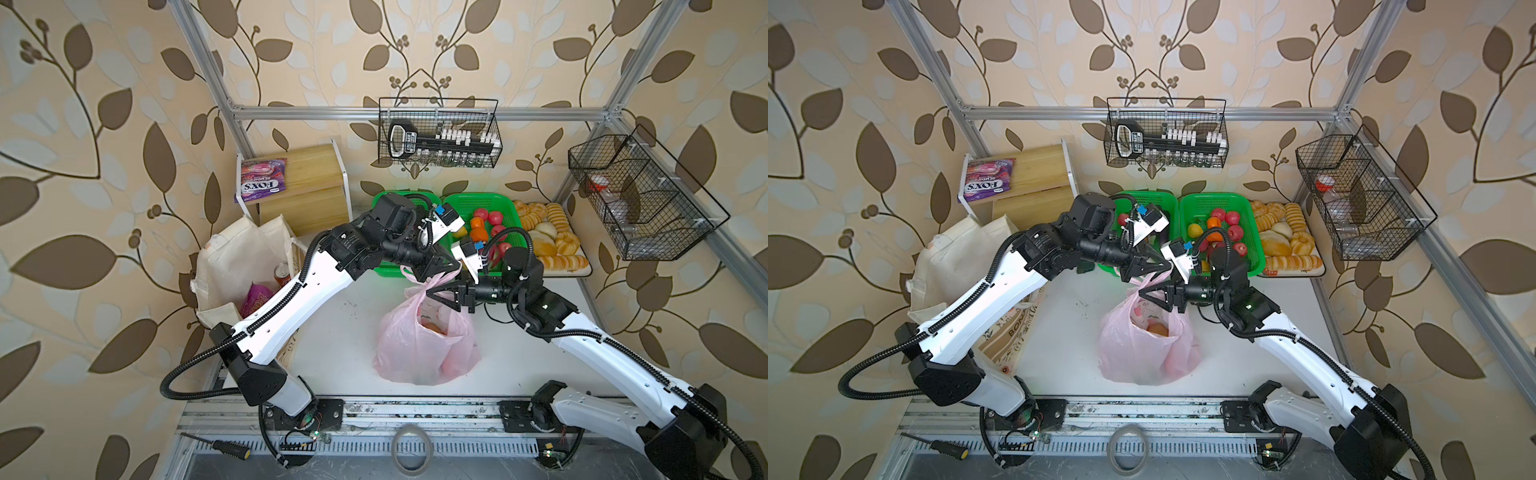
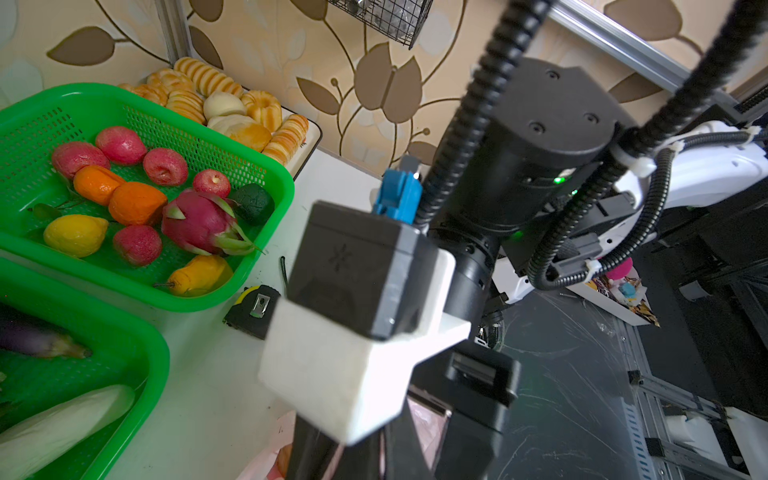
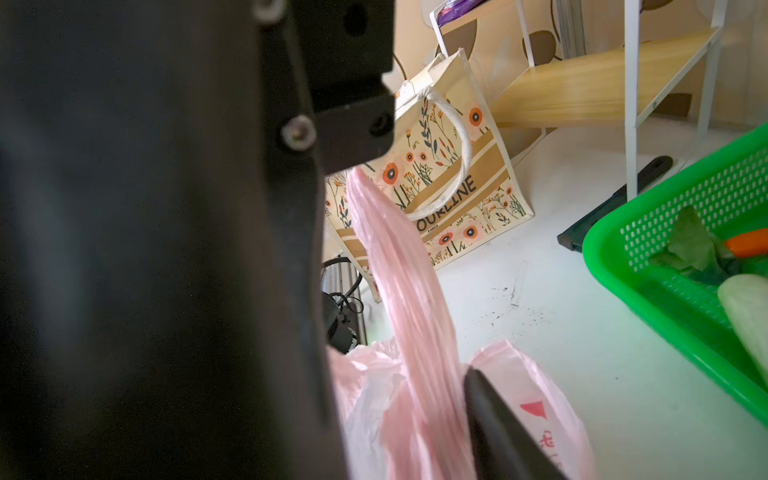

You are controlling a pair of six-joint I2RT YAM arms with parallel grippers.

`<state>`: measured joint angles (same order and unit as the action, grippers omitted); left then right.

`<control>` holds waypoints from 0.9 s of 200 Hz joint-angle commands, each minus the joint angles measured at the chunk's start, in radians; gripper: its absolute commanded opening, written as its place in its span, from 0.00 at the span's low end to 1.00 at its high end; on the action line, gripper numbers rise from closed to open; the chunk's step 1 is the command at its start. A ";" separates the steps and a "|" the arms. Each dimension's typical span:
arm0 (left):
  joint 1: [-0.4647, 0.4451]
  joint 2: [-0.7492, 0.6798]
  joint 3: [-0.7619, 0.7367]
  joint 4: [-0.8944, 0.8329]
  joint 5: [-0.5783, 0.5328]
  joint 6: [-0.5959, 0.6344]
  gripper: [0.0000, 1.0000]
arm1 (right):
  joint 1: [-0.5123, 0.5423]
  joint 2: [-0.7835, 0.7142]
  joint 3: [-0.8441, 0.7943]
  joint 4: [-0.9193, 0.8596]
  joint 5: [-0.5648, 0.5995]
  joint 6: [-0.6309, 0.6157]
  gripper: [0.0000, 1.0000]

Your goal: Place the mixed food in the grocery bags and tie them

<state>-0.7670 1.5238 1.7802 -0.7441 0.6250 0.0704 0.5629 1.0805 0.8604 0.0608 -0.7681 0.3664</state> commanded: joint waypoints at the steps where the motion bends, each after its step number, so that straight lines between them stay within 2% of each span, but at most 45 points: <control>1: -0.011 -0.004 -0.009 0.055 0.005 -0.019 0.00 | 0.006 0.008 -0.018 0.038 0.012 0.013 0.39; 29: -0.012 -0.004 -0.016 0.067 -0.025 -0.027 0.00 | 0.008 -0.011 -0.039 0.068 0.018 0.028 0.16; 62: -0.012 -0.001 -0.022 0.071 -0.035 -0.032 0.00 | 0.008 -0.027 -0.059 0.091 0.030 0.052 0.00; 75: -0.012 -0.001 -0.023 0.071 -0.042 -0.031 0.00 | 0.006 -0.030 -0.065 0.091 0.044 0.060 0.00; 86: -0.012 -0.004 -0.027 0.072 -0.049 -0.031 0.04 | 0.005 -0.031 -0.071 0.098 0.046 0.067 0.00; 94: -0.012 -0.008 -0.030 0.074 -0.059 -0.029 0.15 | 0.004 -0.033 -0.075 0.103 0.047 0.072 0.00; 97: -0.012 -0.010 -0.031 0.074 -0.063 -0.029 0.24 | 0.003 -0.033 -0.074 0.102 0.048 0.074 0.00; 101: -0.012 -0.012 -0.033 0.072 -0.069 -0.028 0.32 | 0.002 -0.032 -0.074 0.101 0.050 0.076 0.00; 123: -0.012 -0.028 -0.027 0.048 -0.089 -0.010 0.55 | -0.003 -0.032 -0.077 0.102 0.051 0.084 0.00; 156: -0.012 -0.079 -0.035 0.038 -0.132 0.016 0.75 | -0.008 -0.032 -0.079 0.103 0.049 0.085 0.00; 180: -0.011 -0.165 -0.056 0.037 -0.191 0.047 0.90 | -0.008 -0.033 -0.080 0.106 0.047 0.085 0.00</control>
<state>-0.7670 1.4731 1.7309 -0.7151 0.4965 0.0761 0.5594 1.0615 0.7948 0.1421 -0.7280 0.4458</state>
